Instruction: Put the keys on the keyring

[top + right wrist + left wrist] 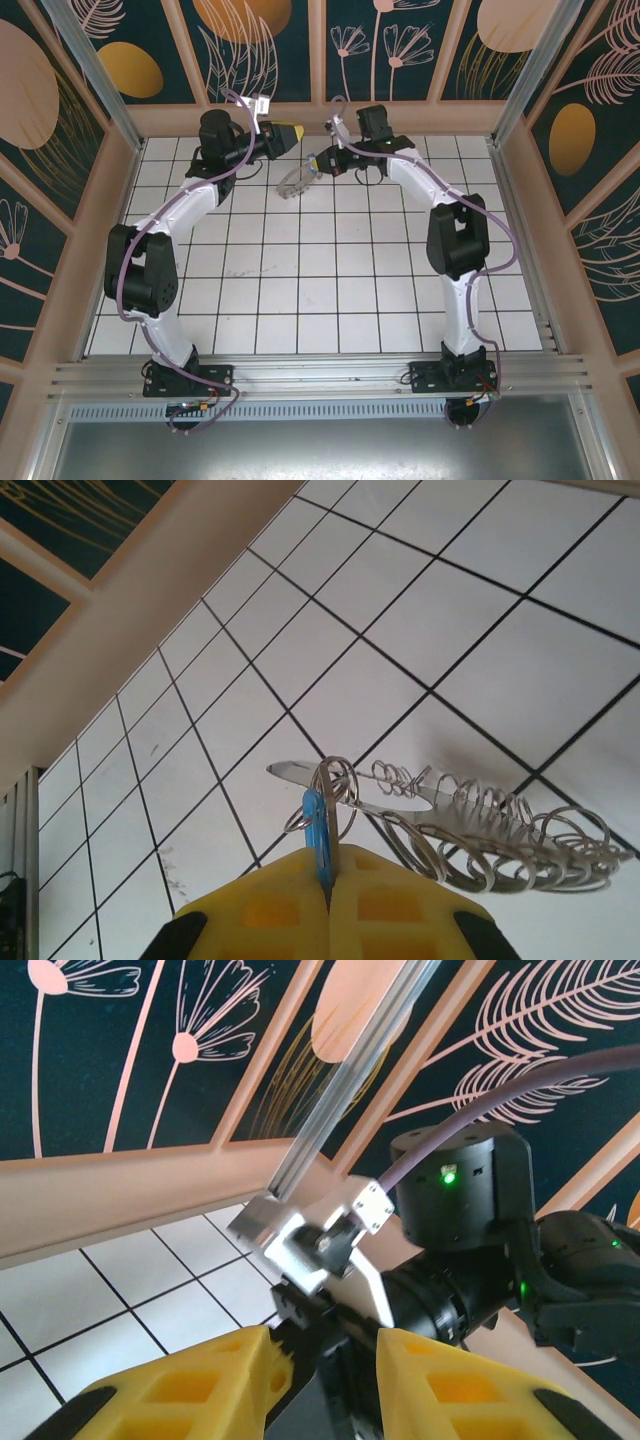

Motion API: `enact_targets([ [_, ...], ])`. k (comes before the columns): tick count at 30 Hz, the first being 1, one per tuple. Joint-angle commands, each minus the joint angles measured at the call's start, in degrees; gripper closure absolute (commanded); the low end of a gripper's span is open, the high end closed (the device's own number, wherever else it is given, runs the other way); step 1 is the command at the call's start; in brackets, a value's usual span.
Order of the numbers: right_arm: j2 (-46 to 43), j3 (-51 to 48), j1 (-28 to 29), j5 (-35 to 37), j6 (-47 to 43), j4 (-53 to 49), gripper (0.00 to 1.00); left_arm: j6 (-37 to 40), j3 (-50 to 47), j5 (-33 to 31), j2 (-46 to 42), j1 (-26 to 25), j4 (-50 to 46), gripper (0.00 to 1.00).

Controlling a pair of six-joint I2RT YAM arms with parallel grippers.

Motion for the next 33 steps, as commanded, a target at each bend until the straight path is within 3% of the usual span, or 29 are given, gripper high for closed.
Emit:
enact_targets([
  [1,-0.34,-3.06,2.94,-1.3,1.46,3.76,1.0,-0.2,-0.16,-0.06,-2.14,0.57,0.29,0.67],
  [14,-8.47,-29.15,9.24,0.15,8.1,15.77,1.0,-2.27,-1.87,0.27,-2.85,0.58,2.43,0.66],
  [29,-10.28,-41.37,15.48,0.26,13.57,22.51,1.0,-6.09,-3.39,0.97,-2.85,0.6,6.28,0.66],
  [30,-10.22,-41.74,16.0,0.14,13.58,22.57,0.99,-6.24,-3.32,0.97,-2.76,0.51,6.34,0.66],
  [33,-10.52,-42.53,17.67,-0.48,13.71,22.73,0.81,-6.77,-3.42,1.2,-2.58,0.53,6.91,0.66],
])
